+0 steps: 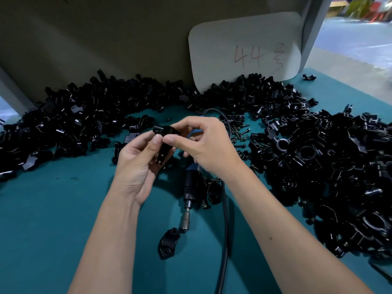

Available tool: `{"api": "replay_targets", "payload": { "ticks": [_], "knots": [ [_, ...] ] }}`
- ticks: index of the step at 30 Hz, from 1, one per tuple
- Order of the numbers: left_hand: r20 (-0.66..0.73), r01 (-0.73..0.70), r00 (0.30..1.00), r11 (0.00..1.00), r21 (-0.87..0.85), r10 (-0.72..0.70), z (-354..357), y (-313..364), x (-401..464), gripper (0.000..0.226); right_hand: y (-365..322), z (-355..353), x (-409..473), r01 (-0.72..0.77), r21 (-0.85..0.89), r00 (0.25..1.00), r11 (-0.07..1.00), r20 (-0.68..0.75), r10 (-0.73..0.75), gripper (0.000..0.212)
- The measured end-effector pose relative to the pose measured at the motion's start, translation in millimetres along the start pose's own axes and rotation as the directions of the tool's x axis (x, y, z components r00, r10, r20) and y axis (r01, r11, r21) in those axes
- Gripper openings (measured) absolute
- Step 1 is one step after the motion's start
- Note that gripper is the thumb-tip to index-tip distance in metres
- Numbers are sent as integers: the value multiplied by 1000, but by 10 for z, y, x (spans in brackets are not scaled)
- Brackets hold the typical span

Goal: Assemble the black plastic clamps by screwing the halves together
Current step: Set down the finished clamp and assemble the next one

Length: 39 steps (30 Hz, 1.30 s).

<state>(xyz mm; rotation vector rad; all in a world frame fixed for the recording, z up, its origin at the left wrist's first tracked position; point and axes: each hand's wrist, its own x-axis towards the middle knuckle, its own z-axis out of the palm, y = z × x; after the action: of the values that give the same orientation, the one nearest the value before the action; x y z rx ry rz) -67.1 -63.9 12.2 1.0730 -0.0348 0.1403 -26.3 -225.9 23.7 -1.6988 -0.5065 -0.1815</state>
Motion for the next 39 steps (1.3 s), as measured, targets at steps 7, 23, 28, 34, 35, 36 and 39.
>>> {"api": "replay_targets", "payload": {
  "ticks": [7, 23, 28, 34, 35, 36, 39],
  "knots": [
    [-20, 35, 999, 999, -11, -35, 111, -19, -18, 15, -98, -316, 28, -20, -102, 985, 995, 167, 37, 18],
    [-135, 85, 986, 993, -77, -95, 148, -8, -18, 9, 80, -856, -1, -215, -877, 903, 430, -11, 429, 17],
    [-146, 90, 984, 993, -80, -102, 132, -6, -26, 8, 69, -821, 0, -256, -843, 895, 473, -21, 446, 36],
    [-155, 91, 982, 992, -89, -104, 118, -5, -23, 6, 57, -886, 11, -206, -864, 857, 459, 67, 511, 27],
    [-156, 92, 982, 992, -88, -105, 116, -7, -23, 6, 46, -890, 10, -191, -877, 847, 441, 80, 526, 21],
    [-158, 94, 982, 992, -87, -107, 114, -6, -24, 6, 39, -892, 11, -177, -887, 840, 426, 89, 535, 18],
    [-163, 98, 980, 991, -93, -112, 115, -10, -28, 6, 50, -908, 3, -180, -883, 840, 434, 92, 534, 20]
  ]
}}
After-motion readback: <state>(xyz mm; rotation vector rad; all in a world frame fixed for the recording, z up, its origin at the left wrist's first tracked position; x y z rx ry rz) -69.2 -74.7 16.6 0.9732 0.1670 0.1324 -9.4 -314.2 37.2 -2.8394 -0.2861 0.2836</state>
